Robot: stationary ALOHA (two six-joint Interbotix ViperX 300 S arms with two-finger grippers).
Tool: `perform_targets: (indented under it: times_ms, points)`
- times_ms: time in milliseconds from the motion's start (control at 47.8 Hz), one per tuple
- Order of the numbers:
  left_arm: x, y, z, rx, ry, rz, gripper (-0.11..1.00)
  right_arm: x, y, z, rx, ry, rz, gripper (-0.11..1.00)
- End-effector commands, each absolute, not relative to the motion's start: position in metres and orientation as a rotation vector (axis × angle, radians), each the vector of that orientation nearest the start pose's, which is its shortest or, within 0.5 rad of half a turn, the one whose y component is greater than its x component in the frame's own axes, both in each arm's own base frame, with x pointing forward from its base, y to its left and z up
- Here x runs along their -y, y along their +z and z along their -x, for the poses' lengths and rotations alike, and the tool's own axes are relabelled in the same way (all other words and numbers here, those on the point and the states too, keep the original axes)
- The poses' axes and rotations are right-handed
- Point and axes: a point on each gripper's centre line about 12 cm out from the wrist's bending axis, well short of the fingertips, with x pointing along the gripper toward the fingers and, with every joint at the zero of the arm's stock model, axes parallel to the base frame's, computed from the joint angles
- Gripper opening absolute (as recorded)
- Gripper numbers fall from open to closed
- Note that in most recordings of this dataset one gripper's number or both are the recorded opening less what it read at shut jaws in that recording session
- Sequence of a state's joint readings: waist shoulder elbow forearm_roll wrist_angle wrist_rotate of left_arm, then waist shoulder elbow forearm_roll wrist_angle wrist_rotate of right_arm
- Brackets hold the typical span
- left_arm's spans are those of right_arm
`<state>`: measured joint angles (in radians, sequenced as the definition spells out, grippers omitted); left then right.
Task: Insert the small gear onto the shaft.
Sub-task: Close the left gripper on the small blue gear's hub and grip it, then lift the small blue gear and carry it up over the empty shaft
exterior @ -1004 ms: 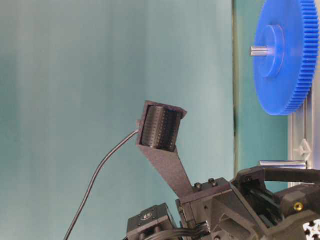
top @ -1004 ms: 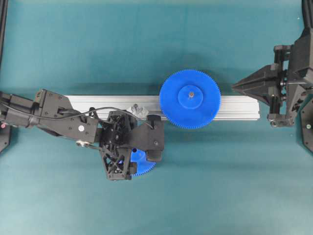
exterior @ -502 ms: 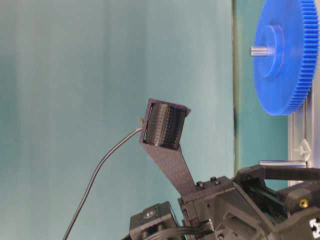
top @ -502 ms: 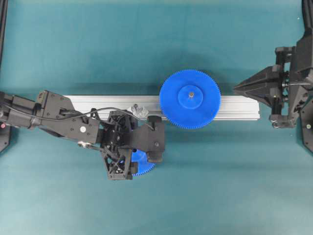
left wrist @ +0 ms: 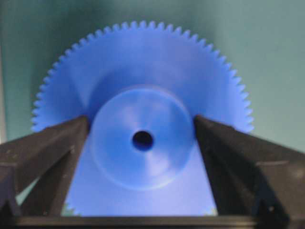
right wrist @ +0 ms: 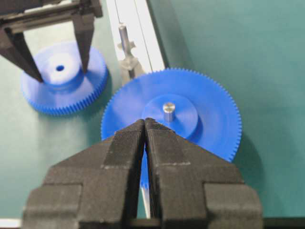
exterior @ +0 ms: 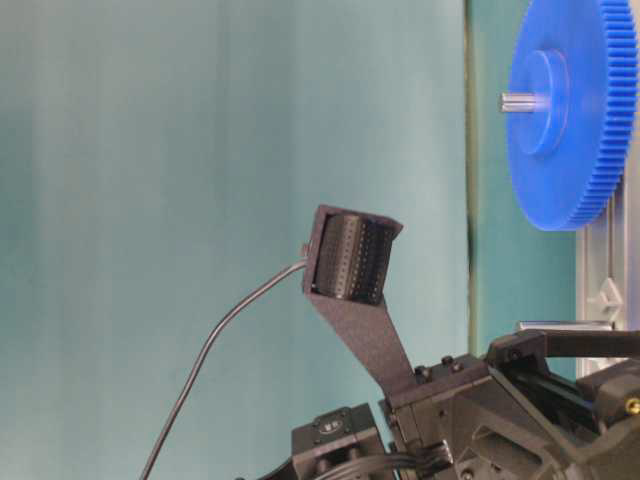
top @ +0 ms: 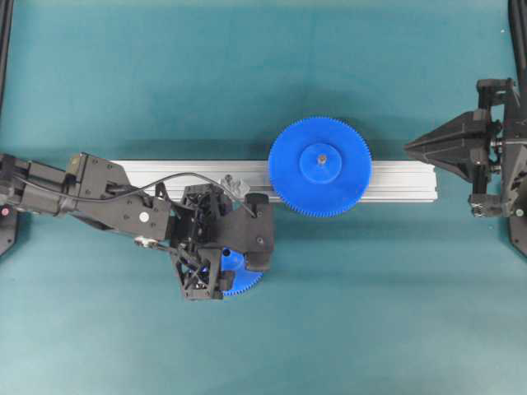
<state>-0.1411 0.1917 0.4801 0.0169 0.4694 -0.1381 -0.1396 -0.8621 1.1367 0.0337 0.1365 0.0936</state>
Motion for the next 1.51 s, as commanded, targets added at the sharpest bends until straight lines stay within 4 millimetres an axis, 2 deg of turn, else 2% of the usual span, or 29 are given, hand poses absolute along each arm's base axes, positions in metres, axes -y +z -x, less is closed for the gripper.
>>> perform_targets:
  times_ms: [0,397,523,627,920,1213,1359,1484]
  points:
    - [0.054,0.121,-0.397,-1.136,-0.047,0.022,0.92,0.028,0.243,-0.207,-0.384,-0.157,-0.162,0.11]
    - [0.054,0.126,-0.398,-1.149,-0.053,0.009,0.91,0.028,0.241,-0.205,-0.387,-0.157,-0.162,0.11]
    - [0.054,0.129,-0.399,-1.161,-0.057,-0.001,0.84,0.028,0.241,-0.205,-0.387,-0.157,-0.162,0.11]
    - [0.054,0.134,-0.399,-1.154,-0.076,-0.029,0.71,0.027,0.241,-0.204,-0.387,-0.157,-0.162,0.11]
    - [0.055,0.153,-0.405,-1.100,-0.123,-0.096,0.71,0.027,0.241,-0.202,-0.379,-0.158,-0.162,0.11]
    - [0.056,0.188,-0.414,-1.003,-0.142,-0.121,0.71,0.027,0.242,-0.200,-0.370,-0.156,-0.161,0.11]
    - [0.055,0.207,-0.410,-0.966,-0.143,-0.122,0.71,0.027,0.242,-0.200,-0.370,-0.156,-0.161,0.11]
    - [0.045,0.224,-0.402,-0.971,-0.122,-0.112,0.71,0.027,0.241,-0.200,-0.372,-0.156,-0.161,0.11]
